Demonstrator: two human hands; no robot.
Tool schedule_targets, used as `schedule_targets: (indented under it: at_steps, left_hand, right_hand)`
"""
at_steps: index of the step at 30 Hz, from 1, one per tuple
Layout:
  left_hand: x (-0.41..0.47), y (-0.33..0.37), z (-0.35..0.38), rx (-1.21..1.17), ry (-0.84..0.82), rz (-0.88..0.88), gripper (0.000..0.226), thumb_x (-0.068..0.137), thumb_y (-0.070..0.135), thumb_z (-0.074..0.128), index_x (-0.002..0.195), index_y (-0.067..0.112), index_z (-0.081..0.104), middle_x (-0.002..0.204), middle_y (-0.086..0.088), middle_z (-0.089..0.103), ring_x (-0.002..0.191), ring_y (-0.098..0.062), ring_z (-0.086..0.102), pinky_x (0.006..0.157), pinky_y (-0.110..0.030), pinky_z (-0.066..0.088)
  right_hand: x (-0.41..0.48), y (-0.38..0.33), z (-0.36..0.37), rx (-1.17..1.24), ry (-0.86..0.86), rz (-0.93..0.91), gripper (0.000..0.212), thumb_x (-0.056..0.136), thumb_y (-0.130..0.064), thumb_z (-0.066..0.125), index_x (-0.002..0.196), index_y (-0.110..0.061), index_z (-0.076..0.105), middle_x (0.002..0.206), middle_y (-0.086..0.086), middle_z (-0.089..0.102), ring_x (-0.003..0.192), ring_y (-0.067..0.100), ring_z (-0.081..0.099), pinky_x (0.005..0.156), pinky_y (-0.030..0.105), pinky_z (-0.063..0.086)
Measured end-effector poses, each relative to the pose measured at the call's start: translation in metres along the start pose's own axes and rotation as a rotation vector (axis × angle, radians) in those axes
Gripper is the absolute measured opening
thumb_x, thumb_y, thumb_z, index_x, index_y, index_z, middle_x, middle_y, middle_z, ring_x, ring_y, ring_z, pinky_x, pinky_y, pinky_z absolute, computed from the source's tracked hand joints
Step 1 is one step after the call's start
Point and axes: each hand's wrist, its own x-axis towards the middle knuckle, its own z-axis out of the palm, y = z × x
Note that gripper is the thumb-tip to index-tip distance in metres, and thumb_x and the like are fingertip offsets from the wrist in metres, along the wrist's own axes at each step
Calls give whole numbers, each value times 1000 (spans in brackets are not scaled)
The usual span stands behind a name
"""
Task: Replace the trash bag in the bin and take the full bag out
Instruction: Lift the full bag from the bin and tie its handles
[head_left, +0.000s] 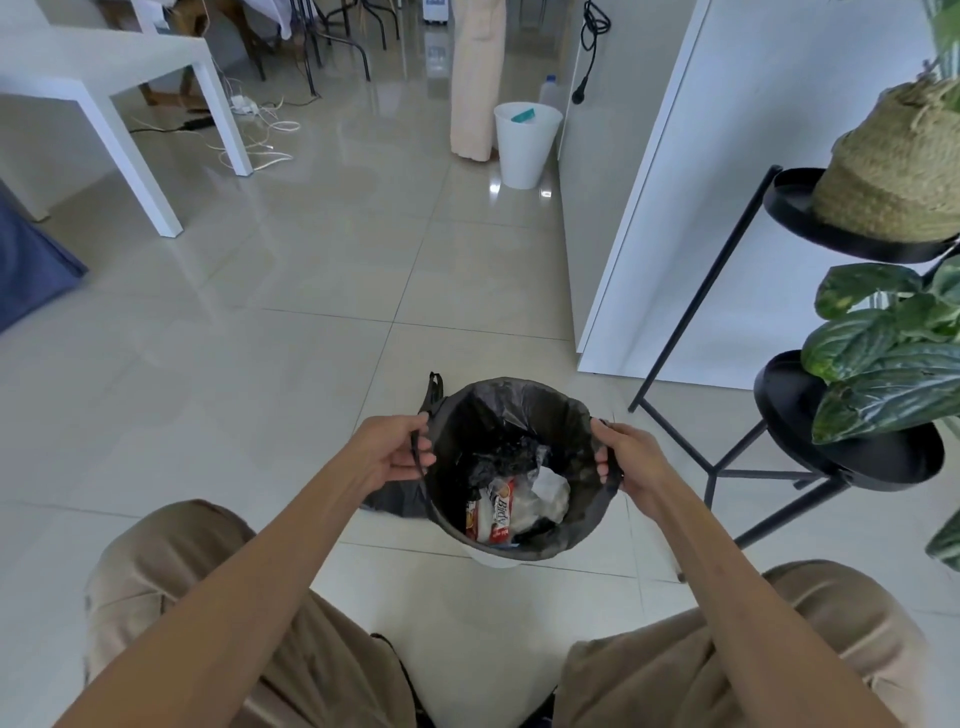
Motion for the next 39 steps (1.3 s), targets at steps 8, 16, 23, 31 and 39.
schedule_targets:
  at_steps: [8,16,23,31,39]
  left_hand:
    - [-3,0,-6,-435,-147,30,27,91,29,70,110,11,65,83,-12,64,65,-23,58,80,-43,58]
    - [-14,7,0,-278,-314,110,63,95,25,66,148,35,36,86,-11,66,71,-26,62,80,-46,58]
    - [-27,43,-5,22,-51,207,25,93,12,67,113,-2,64,65,-5,57,50,-15,49,50,-29,51]
    - [-25,45,-15,388,56,133,15,96,10,62,103,-3,64,65,-10,55,48,-20,48,55,-34,52]
    - [-17,55,-1,23,34,306,22,99,9,57,114,-3,69,68,-6,57,59,-19,58,77,-39,59]
  right_hand:
    - [-5,3,2,237,-21,-58,7,98,-8,58,96,-3,63,75,11,62,65,21,62,69,34,56]
    - [-8,-12,8,233,-91,-26,19,99,-13,56,105,1,67,88,13,71,53,16,52,46,24,44]
    - [-21,-50,8,156,-138,-135,17,100,-16,57,103,-3,66,71,6,60,58,17,57,52,27,47]
    - [-21,-61,9,53,-94,40,27,101,-35,55,93,-11,64,56,-2,50,39,10,41,36,19,35]
    - [-11,-76,21,194,-57,-74,23,99,-5,56,119,2,62,107,11,69,97,25,69,86,38,60]
